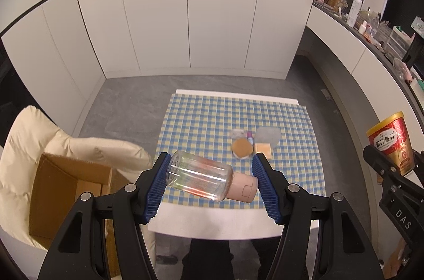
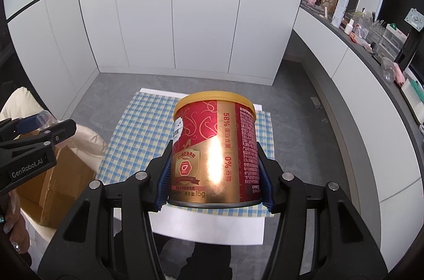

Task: Organize objects
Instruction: 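Lift the bottle and can and carry them back from the table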

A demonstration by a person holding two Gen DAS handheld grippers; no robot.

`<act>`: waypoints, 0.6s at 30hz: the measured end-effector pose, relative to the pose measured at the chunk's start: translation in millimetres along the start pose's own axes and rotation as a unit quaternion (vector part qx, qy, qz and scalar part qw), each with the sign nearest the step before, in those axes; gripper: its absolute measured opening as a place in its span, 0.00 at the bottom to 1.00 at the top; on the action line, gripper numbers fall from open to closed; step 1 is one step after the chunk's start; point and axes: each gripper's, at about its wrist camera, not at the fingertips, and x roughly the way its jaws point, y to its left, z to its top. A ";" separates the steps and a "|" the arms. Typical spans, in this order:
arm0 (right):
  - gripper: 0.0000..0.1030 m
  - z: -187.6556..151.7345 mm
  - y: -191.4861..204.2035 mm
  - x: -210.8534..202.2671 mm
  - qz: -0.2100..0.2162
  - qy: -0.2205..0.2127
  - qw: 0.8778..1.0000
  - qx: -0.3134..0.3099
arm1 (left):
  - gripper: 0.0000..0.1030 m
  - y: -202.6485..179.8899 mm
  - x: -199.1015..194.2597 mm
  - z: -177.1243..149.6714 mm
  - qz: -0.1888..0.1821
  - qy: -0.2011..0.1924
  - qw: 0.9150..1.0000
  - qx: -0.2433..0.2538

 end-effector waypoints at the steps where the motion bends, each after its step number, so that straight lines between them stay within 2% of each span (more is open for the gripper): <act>1: 0.54 -4.7 0.9 -2.1 0.003 0.002 1.000 0.001 | 0.62 1.3 -1.3 -5.4 -0.001 0.002 1.000 0.000; 18: 0.54 -95.8 21.4 -38.1 0.028 0.012 0.999 0.028 | 0.62 22.2 -38.7 -90.4 -0.005 0.010 1.000 -0.013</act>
